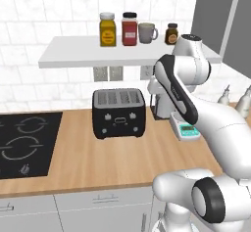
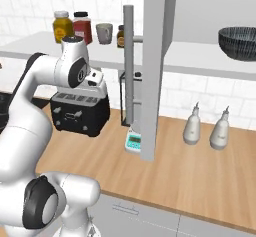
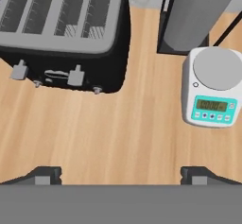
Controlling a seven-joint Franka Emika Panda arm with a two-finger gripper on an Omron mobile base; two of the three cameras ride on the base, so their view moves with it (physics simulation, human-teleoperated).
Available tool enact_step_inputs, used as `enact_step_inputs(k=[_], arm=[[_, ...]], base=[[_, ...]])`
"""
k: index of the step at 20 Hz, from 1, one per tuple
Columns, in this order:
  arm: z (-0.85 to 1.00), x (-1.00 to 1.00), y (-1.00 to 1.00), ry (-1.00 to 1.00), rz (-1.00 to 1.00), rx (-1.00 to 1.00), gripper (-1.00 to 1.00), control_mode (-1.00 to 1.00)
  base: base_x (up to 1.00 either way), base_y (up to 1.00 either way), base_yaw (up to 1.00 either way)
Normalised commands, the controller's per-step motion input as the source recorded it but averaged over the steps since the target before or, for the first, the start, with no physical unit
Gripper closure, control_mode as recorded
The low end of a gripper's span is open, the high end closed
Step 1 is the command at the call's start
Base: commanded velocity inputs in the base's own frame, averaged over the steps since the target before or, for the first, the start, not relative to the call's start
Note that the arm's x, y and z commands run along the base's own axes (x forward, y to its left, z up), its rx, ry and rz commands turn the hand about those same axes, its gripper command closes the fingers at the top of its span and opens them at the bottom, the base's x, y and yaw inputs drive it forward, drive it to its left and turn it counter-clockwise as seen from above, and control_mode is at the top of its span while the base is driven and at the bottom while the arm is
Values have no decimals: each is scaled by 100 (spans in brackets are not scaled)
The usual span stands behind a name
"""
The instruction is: Gather all objects into one cabinet and sort the glasses and bowls to opposite sides.
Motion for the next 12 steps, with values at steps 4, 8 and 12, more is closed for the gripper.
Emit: enact_step_inputs(k=[4, 8, 12], arm=[[0, 0, 0, 0, 0, 0, -100, 100], [0, 0, 0, 0, 0, 0, -100, 100], [0, 0, 0, 0, 0, 0, -100, 100]], base=[[0, 0, 0], [0, 0, 0], [0, 0, 0]])
